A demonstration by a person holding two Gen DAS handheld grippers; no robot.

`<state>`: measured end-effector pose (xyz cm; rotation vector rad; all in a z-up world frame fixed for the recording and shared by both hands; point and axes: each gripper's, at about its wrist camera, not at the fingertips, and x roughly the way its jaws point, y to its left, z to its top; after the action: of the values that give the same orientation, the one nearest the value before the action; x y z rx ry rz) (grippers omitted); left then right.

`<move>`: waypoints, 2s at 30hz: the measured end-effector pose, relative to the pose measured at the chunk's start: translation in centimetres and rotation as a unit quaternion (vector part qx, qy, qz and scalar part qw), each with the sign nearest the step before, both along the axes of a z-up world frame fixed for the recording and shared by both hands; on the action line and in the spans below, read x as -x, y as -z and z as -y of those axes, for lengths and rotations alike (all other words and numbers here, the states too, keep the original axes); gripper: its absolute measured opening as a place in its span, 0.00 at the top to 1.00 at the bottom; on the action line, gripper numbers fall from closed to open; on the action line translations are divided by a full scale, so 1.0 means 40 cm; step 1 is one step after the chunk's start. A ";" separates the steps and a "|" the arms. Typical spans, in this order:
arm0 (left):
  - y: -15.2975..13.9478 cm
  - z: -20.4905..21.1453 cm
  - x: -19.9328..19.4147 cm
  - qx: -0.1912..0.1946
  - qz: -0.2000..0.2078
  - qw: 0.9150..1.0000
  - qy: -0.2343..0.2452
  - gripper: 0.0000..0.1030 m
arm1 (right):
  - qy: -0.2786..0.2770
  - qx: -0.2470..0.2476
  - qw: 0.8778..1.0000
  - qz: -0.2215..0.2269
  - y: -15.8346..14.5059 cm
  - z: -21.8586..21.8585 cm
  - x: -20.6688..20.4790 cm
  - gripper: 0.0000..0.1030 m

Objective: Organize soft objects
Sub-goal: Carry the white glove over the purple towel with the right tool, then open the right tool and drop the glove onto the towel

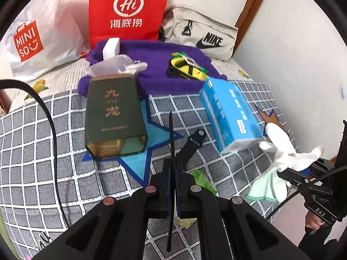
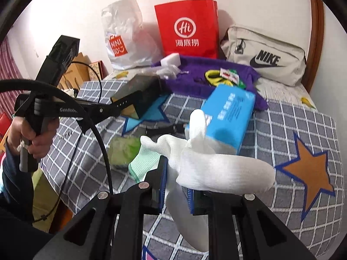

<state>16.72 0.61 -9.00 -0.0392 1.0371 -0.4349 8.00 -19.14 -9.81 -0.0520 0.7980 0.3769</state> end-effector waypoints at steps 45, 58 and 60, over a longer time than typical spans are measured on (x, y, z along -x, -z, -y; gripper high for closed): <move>0.028 0.002 -0.612 0.017 -0.026 0.998 -0.051 0.96 | 0.030 0.018 0.999 -0.039 0.009 -0.044 -0.836 0.84; 0.086 0.010 -0.652 0.006 -0.056 0.997 -0.061 0.96 | 0.024 0.041 0.996 -0.073 0.060 -0.056 -0.851 0.76; 0.089 0.007 -0.658 0.006 -0.060 0.996 -0.063 0.96 | 0.023 0.038 0.996 -0.077 0.065 -0.057 -0.855 0.70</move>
<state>43.04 0.31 -12.56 -0.1421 1.1428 -0.3259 42.19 -16.84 -12.42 -0.0772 0.9635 0.3094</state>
